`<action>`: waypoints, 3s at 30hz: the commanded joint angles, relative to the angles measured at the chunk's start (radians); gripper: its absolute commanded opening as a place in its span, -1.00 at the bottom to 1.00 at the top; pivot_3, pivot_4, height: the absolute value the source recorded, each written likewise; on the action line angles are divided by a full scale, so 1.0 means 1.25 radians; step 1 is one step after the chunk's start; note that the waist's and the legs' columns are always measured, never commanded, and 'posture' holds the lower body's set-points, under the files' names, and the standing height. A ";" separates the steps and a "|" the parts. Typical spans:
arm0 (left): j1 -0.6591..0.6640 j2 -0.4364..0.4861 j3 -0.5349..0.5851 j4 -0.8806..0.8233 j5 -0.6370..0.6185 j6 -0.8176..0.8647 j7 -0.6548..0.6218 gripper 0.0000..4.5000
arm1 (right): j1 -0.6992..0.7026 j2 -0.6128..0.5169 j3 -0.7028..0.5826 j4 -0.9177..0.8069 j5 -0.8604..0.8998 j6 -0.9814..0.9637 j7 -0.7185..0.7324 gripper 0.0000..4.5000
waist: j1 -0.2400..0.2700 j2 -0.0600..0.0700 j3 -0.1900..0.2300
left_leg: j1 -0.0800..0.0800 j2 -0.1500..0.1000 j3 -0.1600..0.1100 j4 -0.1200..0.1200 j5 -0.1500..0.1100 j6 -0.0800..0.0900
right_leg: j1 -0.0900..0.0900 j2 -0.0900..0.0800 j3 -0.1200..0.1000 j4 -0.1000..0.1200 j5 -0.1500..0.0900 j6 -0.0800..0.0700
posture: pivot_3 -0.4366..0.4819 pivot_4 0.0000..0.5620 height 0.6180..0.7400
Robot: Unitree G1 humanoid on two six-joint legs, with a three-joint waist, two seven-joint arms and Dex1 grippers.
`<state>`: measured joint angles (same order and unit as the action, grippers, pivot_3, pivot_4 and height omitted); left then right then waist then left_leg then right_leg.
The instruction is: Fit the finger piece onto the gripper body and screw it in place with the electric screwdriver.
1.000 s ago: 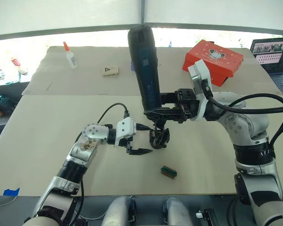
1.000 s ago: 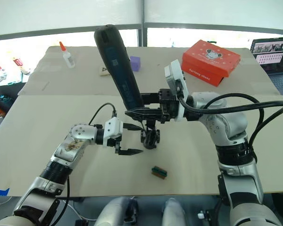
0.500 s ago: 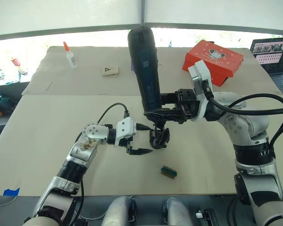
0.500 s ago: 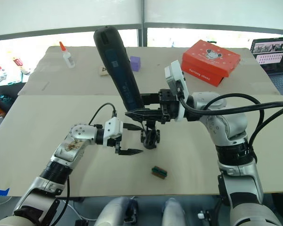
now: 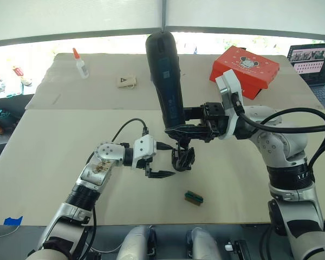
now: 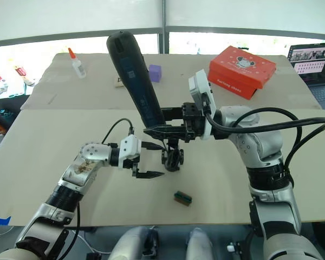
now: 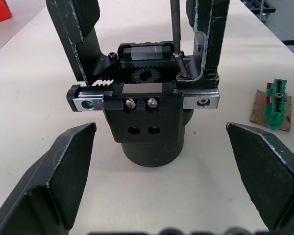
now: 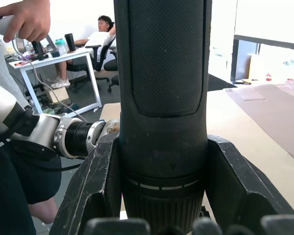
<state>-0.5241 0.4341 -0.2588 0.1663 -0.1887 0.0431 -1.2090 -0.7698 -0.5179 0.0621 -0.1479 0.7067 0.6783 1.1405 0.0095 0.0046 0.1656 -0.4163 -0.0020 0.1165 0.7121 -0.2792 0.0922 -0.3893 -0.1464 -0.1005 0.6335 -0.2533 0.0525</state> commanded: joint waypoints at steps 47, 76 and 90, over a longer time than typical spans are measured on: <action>-0.002 -0.002 -0.002 -0.026 -0.002 -0.010 0.007 1.00 | -0.032 0.011 -0.018 -0.014 -0.005 -0.037 0.024 -0.14 | 0.000 0.000 0.000 | 0.000 0.000 0.000 0.000 0.000 0.000 | 0.000 0.000 0.000 0.000 0.000 0.000 | -0.05 -0.47 1.00; 0.000 -0.003 -0.004 -0.029 -0.002 -0.008 0.009 1.00 | -0.041 0.018 -0.019 -0.021 -0.005 -0.040 0.018 -0.14 | 0.000 0.000 0.000 | 0.000 0.000 0.000 0.000 0.000 0.000 | 0.000 0.000 0.000 0.000 0.000 0.000 | -0.05 -0.47 1.00; 0.001 -0.003 -0.004 -0.024 -0.001 -0.010 0.010 1.00 | -0.049 0.003 -0.042 -0.036 0.025 -0.008 0.008 -0.14 | 0.000 0.000 0.000 | 0.000 0.000 0.000 0.000 0.000 0.000 | 0.000 0.000 0.000 0.000 0.000 0.000 | -0.05 -0.47 1.00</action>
<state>-0.5223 0.4326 -0.2610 0.1660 -0.1886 0.0431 -1.1985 -0.7841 -0.5040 0.0609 -0.1479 0.6921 0.6707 1.1513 0.0095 0.0046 0.1656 -0.4163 -0.0020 0.1164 0.7121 -0.2792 0.0922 -0.3893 -0.1464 -0.1005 0.6335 -0.2533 0.0525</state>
